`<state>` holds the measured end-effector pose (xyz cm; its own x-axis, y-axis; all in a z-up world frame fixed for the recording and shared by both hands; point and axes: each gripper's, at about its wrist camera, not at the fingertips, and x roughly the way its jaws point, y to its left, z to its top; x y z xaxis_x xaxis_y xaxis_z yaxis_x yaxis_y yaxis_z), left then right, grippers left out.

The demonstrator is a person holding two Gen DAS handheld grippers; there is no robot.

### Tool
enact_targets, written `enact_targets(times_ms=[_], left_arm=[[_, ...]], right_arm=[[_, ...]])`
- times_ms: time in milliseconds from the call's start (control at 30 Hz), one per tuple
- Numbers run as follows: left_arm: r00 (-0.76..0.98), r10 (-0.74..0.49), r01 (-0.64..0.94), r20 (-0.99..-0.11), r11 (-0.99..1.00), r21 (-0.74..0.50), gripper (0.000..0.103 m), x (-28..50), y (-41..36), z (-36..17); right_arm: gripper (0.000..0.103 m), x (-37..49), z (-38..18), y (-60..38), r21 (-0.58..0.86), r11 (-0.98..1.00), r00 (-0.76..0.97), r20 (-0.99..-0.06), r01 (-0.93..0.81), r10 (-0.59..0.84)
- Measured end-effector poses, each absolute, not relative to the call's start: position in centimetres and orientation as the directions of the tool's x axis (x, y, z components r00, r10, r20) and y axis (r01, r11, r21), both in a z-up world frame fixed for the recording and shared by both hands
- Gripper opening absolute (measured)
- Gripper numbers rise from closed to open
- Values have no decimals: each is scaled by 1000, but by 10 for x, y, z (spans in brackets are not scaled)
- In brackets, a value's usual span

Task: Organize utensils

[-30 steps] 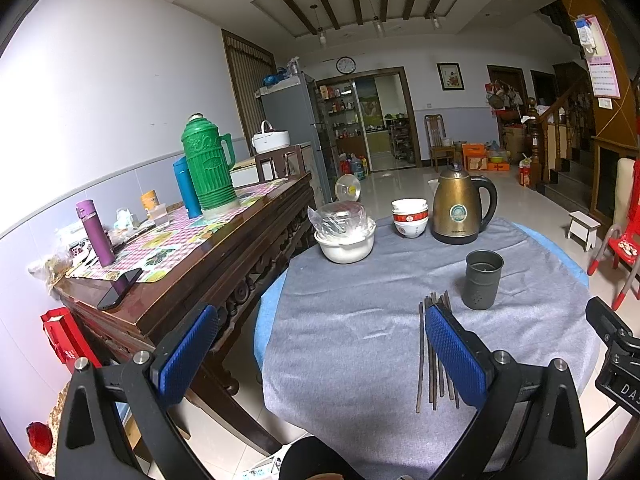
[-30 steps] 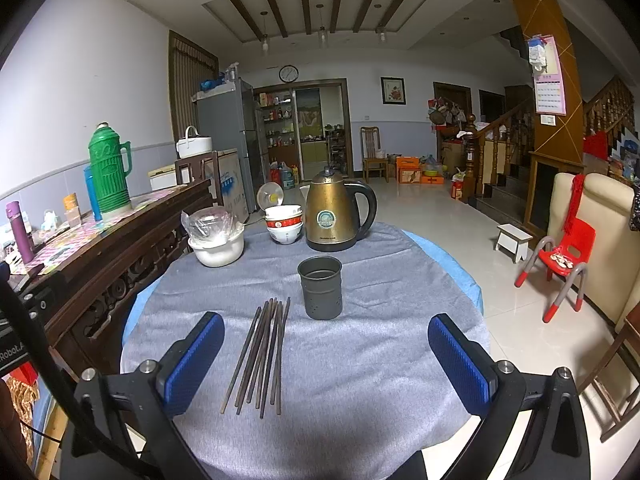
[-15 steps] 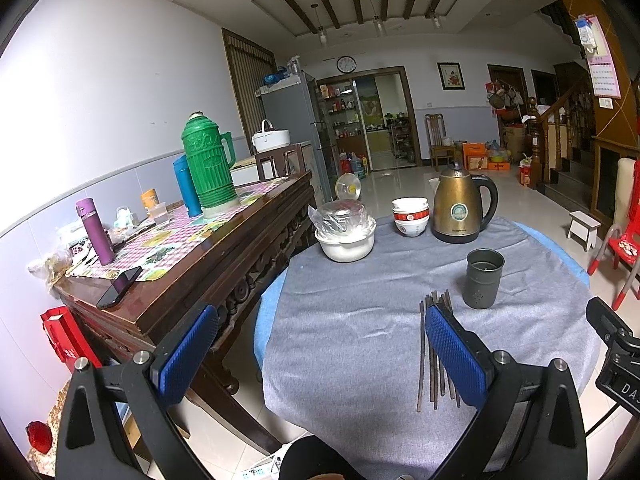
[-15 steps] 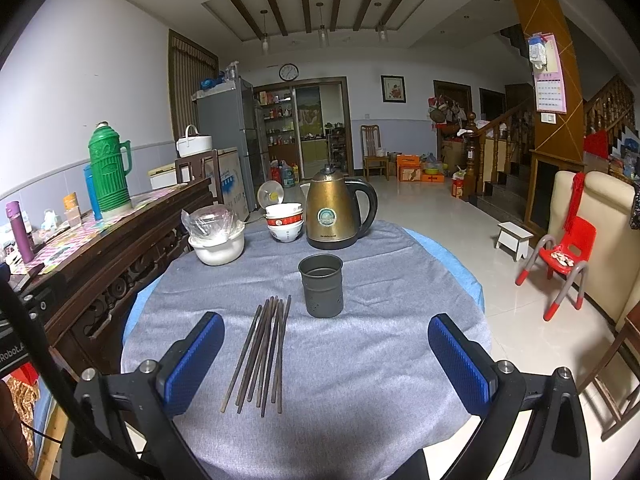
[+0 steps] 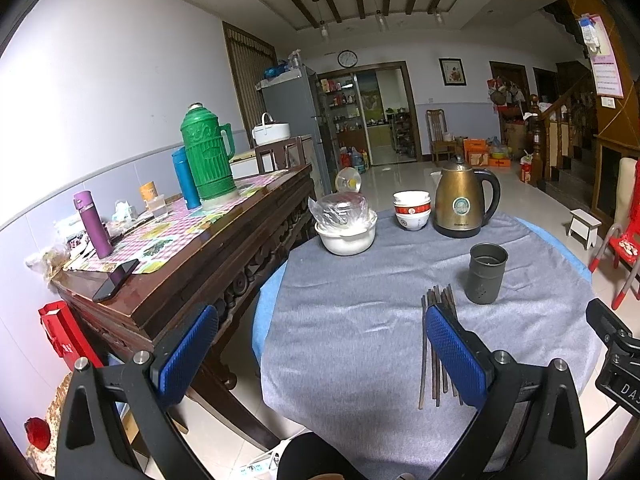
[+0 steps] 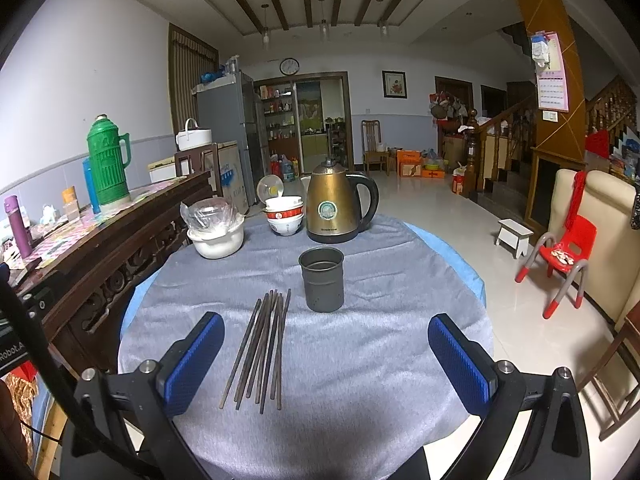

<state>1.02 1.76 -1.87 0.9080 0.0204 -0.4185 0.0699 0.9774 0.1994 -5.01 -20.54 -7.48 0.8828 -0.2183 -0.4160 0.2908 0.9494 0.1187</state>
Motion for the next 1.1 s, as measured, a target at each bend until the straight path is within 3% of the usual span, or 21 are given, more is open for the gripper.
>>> enact_targets(times_ms=[167, 333, 400, 433, 500, 533, 700, 1100], left_arm=[[888, 2, 96, -461, 977, 190, 103, 29, 17, -31], [753, -60, 168, -656, 980, 103, 102, 86, 27, -75], [668, -81, 178, -740, 982, 54, 96, 112, 35, -101], [623, -95, 179, -776, 984, 23, 86, 125, 39, -114], [542, -116, 175, -833, 984, -24, 72, 147, 45, -141], [497, -132, 170, -858, 984, -53, 68, 158, 48, -155], [444, -185, 186, -876, 976, -112, 68, 186, 38, -182], [310, -247, 289, -918, 945, -156, 68, 262, -30, -216]], right_arm=[[103, -30, -77, -209, 114, 953, 868, -453, 282, -203], [102, 21, -95, -230, 207, 953, 833, -548, 222, -75], [88, 51, -109, -235, 239, 953, 799, -601, 188, -7], [83, 67, -119, -238, 262, 951, 780, -625, 167, 35], [63, 96, -137, -238, 293, 945, 749, -657, 146, 88], [59, 113, -150, -239, 313, 940, 725, -678, 137, 121], [39, 172, -201, -235, 362, 918, 647, -741, 160, 180], [19, 227, -250, -235, 391, 902, 521, -817, 183, 248]])
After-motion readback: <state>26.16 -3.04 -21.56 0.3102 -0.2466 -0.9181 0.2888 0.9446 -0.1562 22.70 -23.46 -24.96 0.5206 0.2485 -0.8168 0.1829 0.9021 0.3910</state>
